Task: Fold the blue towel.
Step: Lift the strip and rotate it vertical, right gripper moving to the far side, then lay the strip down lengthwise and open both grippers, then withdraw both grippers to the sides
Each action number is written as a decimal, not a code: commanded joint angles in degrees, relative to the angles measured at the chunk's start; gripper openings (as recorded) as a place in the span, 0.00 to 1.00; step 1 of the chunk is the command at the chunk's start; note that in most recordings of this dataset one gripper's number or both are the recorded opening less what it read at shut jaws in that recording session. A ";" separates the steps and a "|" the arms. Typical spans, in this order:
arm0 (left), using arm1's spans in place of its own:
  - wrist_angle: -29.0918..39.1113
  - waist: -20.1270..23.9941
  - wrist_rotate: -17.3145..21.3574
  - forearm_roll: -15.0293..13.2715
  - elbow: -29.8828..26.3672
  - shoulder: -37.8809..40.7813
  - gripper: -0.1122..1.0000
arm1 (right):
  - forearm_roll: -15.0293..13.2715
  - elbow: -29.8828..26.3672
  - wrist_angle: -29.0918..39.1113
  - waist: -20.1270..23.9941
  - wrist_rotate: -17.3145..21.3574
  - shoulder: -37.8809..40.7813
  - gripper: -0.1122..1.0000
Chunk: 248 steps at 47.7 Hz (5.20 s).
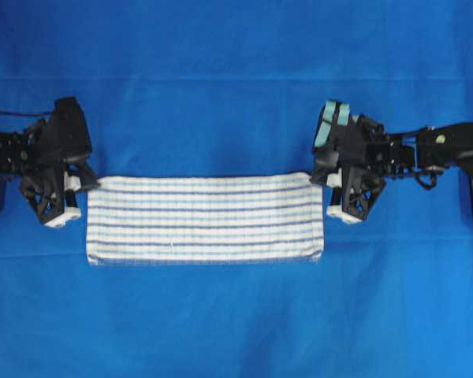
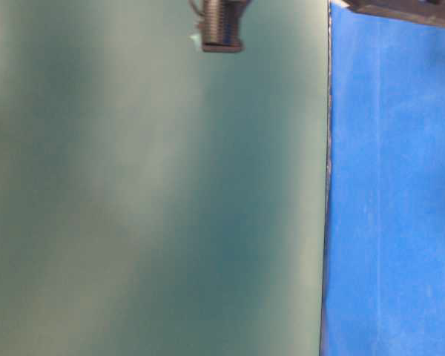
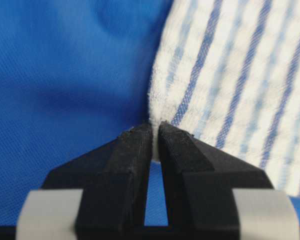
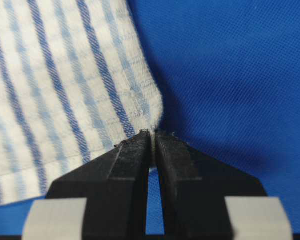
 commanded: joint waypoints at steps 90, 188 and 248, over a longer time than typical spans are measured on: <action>-7.73 -15.47 6.77 0.00 -33.66 14.15 0.12 | -18.90 -29.53 7.38 -23.91 -1.32 1.85 0.15; -18.28 -14.15 1.14 -0.18 -28.13 20.04 0.66 | -18.90 -28.92 6.06 -21.36 -6.68 6.77 0.66; -24.87 0.70 16.88 0.00 -6.24 -16.79 0.74 | -16.17 2.46 -13.45 -5.19 2.37 -28.12 0.57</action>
